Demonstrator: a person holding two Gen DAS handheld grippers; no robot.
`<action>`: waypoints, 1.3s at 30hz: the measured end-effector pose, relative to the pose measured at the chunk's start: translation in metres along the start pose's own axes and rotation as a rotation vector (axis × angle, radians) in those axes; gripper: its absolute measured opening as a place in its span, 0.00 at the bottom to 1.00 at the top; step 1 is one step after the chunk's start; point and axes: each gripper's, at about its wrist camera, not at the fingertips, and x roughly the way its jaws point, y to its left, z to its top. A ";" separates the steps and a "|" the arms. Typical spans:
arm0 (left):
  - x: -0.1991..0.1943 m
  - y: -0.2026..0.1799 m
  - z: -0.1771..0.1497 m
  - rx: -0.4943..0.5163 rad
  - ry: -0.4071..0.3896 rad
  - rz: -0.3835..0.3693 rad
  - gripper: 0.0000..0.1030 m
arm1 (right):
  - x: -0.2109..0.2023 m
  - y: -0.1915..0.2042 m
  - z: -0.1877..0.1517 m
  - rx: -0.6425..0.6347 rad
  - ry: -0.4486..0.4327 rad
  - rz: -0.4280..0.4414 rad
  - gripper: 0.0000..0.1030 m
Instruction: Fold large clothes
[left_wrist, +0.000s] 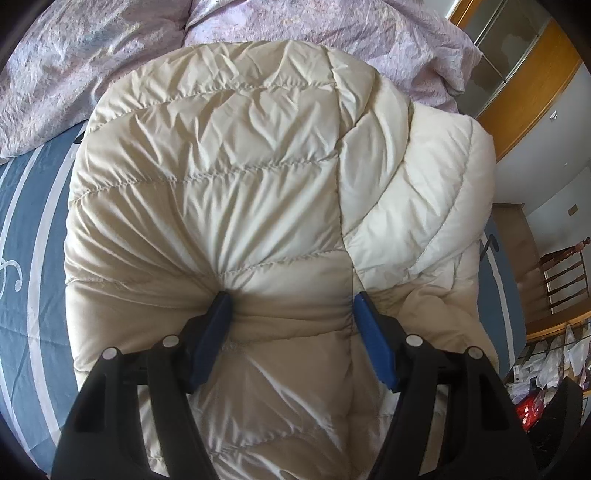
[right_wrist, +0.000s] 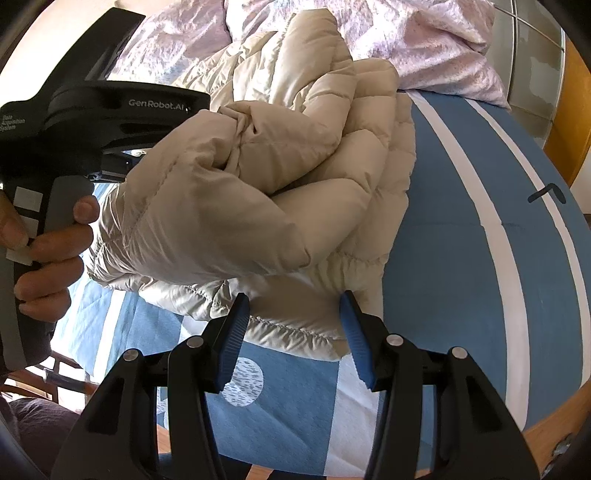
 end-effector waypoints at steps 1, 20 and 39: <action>0.001 0.000 0.000 0.001 0.000 0.001 0.66 | 0.000 -0.001 0.001 0.001 0.001 0.000 0.52; -0.006 0.007 0.002 0.003 0.001 -0.034 0.67 | -0.004 -0.006 0.003 0.009 -0.005 -0.011 0.52; -0.024 0.056 0.017 -0.022 -0.065 0.097 0.70 | -0.010 -0.004 0.000 0.005 -0.015 -0.017 0.52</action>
